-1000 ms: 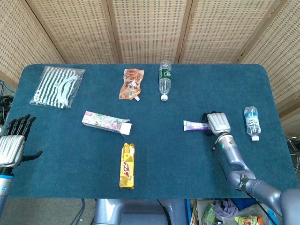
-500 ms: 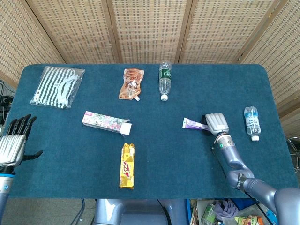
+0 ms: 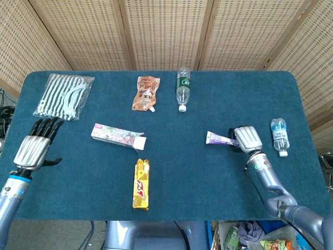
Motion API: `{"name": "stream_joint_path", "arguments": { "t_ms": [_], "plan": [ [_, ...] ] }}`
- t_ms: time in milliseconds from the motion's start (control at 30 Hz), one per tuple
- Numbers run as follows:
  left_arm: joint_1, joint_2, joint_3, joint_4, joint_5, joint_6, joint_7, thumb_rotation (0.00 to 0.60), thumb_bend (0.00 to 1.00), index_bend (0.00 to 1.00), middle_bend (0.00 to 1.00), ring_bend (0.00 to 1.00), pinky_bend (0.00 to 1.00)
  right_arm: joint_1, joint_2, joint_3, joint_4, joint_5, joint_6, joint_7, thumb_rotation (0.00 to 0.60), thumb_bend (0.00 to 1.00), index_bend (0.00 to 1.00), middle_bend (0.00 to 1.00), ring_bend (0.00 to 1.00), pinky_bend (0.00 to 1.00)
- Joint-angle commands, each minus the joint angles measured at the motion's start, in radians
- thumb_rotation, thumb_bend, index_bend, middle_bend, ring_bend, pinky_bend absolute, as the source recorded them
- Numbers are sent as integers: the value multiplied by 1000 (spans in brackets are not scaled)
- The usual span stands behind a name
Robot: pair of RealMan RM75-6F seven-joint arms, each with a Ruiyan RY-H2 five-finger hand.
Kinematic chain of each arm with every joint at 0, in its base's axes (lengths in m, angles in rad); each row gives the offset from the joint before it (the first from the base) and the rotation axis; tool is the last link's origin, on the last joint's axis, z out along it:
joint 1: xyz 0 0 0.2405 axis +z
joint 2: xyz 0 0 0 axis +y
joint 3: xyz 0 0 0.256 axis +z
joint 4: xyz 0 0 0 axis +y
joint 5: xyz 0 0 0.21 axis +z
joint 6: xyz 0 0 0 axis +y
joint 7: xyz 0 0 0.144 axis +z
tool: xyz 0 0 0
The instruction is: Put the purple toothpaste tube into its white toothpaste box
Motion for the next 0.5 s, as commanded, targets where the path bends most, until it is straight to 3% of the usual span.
{"name": "stream_joint_path", "arguments": {
  "t_ms": [33, 167, 500],
  "plan": [
    [-146, -36, -30, 121, 60, -149, -32, 600, 151, 0, 0, 0, 0, -40, 79, -29, -95, -56, 82, -13, 600, 489, 559, 600, 447, 439],
    [-250, -104, -18, 225, 122, -249, -99, 600, 151, 0, 0, 0, 0, -63, 126, -39, -163, -74, 127, -59, 600, 489, 559, 600, 448, 439],
    [-416, -342, 70, 565, 296, -307, -436, 600, 151, 0, 0, 0, 0, -93, 186, -28, -255, -51, 171, -115, 600, 498, 559, 600, 448, 439]
  ]
}}
